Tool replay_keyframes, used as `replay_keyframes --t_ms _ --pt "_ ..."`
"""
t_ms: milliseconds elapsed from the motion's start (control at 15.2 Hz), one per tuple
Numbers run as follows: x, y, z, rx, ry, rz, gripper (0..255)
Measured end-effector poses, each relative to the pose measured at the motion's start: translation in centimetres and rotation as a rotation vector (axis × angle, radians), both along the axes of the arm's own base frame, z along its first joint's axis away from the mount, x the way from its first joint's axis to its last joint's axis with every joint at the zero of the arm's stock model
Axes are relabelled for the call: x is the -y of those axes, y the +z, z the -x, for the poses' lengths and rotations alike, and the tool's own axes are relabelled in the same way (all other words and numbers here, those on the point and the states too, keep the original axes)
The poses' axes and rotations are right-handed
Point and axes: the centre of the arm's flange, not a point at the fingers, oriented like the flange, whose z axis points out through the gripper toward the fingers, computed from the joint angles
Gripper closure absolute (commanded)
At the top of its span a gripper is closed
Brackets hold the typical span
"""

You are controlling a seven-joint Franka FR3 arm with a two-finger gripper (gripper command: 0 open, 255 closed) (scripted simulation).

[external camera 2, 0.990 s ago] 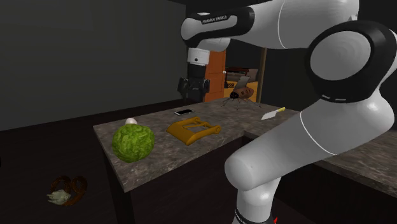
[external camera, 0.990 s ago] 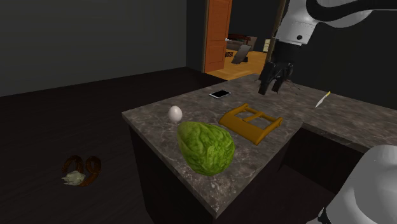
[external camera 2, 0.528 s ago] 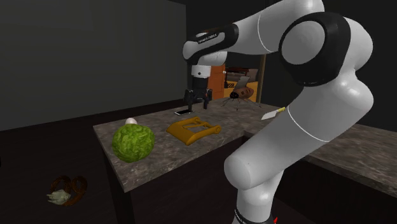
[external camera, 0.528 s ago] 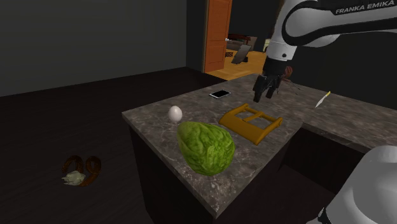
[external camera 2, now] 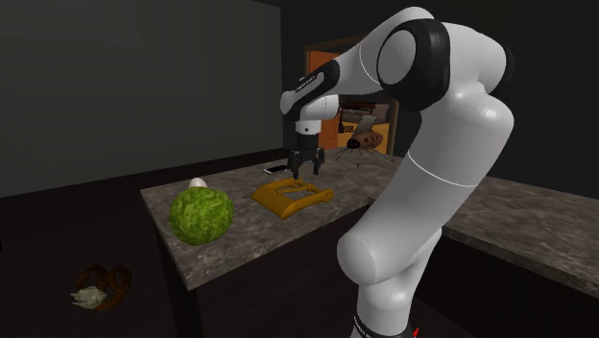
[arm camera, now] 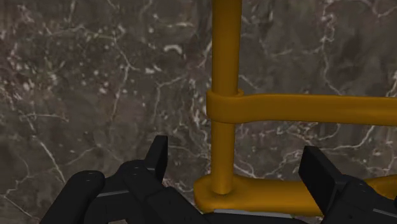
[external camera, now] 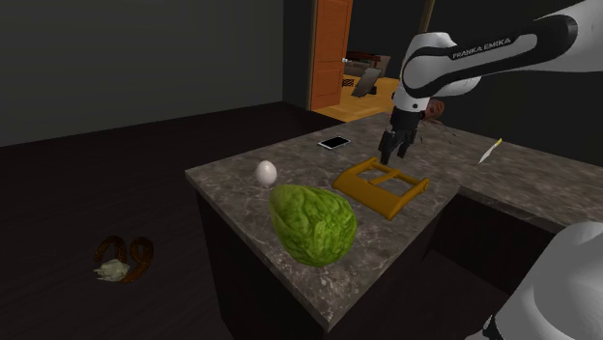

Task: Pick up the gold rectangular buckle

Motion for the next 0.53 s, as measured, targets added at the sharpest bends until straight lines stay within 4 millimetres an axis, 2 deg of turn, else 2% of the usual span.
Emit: replay_keyframes --t_ms 528 --pt "0.4 -4.4 -0.2 -0.003 0.001 0.005 0"
